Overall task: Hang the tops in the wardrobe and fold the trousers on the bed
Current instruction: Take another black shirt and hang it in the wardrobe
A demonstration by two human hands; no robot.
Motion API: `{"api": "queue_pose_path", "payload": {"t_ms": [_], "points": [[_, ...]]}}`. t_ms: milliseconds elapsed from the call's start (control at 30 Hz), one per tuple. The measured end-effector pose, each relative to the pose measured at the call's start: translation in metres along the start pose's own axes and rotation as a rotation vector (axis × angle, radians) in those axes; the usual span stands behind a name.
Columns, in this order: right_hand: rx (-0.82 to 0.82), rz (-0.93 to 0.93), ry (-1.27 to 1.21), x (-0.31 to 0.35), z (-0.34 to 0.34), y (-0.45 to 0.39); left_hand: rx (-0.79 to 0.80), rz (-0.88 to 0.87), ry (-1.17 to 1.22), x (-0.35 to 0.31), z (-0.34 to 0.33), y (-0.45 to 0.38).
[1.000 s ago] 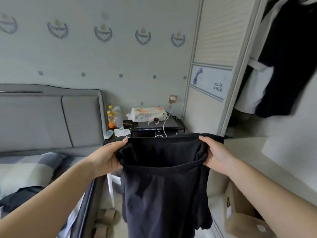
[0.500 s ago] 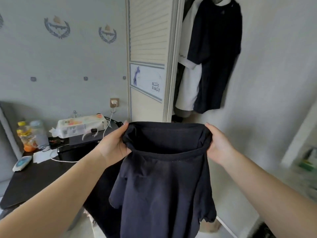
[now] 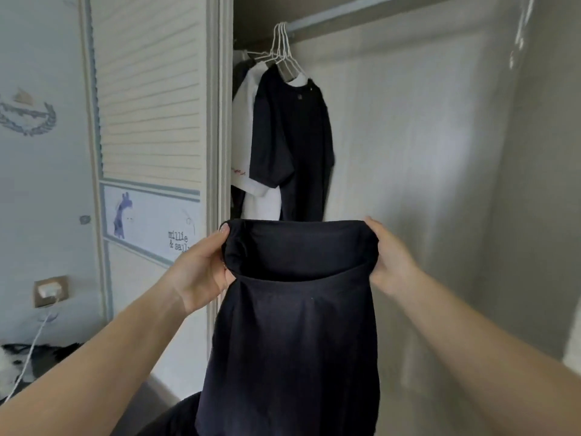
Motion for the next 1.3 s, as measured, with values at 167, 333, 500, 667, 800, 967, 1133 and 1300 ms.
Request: {"api": "queue_pose_path", "payload": {"t_ms": [167, 333, 500, 667, 800, 967, 1133, 1300], "points": [[-0.124, 0.171, 0.081, 0.055, -0.002, -0.034, 0.184, -0.022, 0.087, -0.013, -0.030, -0.085], [-0.223, 0.305, 0.217, 0.108, 0.002, -0.072, 0.252, -0.082, 0.120, -0.019, -0.064, -0.159], [-0.272, 0.439, 0.337, 0.172, 0.008, -0.110, 0.308, -0.182, 0.018, -0.033, -0.111, -0.219], [-0.285, 0.545, 0.396, 0.236, 0.012, -0.141, 0.349, -0.253, 0.025, -0.052, -0.160, -0.269], [-0.361, 0.624, 0.524, 0.283, 0.019, -0.164, 0.397, -0.327, 0.070, -0.069, -0.201, -0.305], [-0.497, 0.764, 0.862, 0.330, 0.006, -0.178, 0.426, -0.403, 0.047, -0.092, -0.244, -0.342], [-0.583, 0.923, 1.141, 0.369, -0.027, -0.165, 0.450, -0.431, 0.027, -0.109, -0.280, -0.373], [-1.036, 1.095, 1.969, 0.411, -0.069, -0.133, 0.536, -0.422, 0.003, -0.110, -0.308, -0.393]]}}
Point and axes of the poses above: each hand's wrist, its own y-axis away from the middle knuckle, its own z-axis out of the back of the hand, x = y × z, the point moved 7 cm from there along -y, towards the middle knuckle, and after that the axes turned 2 degrees about -z, right-handed, at the moved point
